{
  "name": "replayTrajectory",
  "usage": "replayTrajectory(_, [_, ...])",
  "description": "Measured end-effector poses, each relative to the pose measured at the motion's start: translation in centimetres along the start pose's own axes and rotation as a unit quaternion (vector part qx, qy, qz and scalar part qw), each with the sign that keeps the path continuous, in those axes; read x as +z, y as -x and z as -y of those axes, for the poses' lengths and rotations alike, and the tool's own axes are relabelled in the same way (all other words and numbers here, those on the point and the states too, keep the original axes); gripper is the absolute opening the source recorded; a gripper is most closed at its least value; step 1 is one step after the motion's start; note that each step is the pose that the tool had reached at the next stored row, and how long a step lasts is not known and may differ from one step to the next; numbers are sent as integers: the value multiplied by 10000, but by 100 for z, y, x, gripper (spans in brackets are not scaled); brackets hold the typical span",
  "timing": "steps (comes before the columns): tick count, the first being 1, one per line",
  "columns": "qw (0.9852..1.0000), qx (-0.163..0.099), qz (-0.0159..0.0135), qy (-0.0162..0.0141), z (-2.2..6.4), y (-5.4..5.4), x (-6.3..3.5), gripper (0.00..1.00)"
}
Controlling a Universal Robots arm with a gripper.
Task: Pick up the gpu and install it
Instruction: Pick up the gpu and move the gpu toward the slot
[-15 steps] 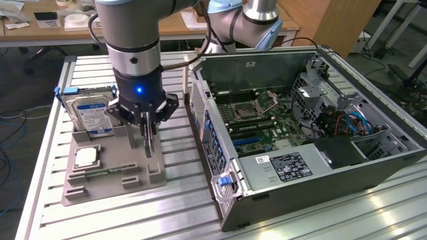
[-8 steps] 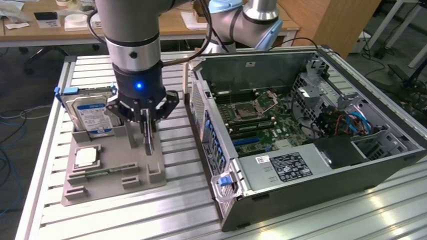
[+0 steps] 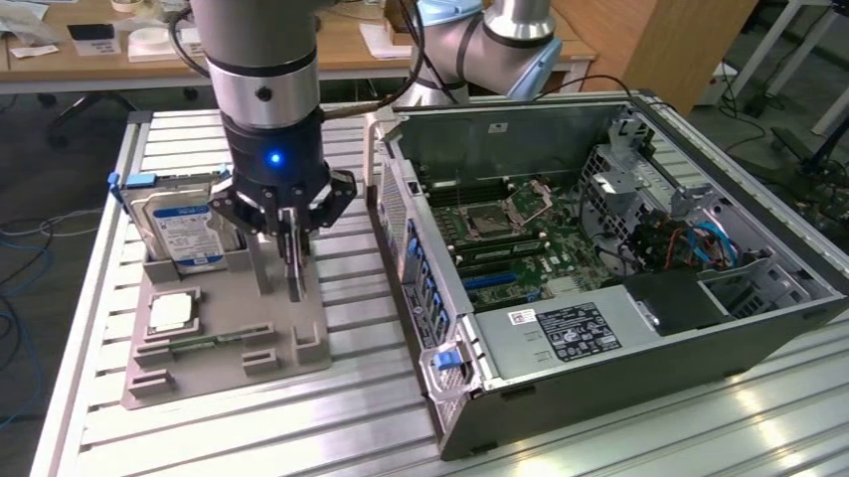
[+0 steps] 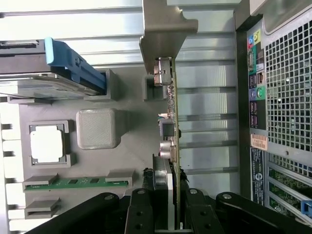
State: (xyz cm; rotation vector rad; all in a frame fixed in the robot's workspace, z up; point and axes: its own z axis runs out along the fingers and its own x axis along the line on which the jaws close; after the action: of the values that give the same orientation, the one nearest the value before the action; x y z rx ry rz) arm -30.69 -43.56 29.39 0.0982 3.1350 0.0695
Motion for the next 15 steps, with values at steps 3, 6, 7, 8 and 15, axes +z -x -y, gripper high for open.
replayTrajectory(3, [10000, -61, -12, 8, -3, 7, -48, 28])
replayTrajectory(6, [10000, -85, -17, 18, -6, 11, -99, 28])
replayTrajectory(7, [10000, -85, -17, 18, -7, 12, -125, 28])
replayTrajectory(8, [10000, -85, -17, 19, -8, 12, -156, 28])
replayTrajectory(15, [10000, -86, -17, 18, -19, 13, -402, 28])
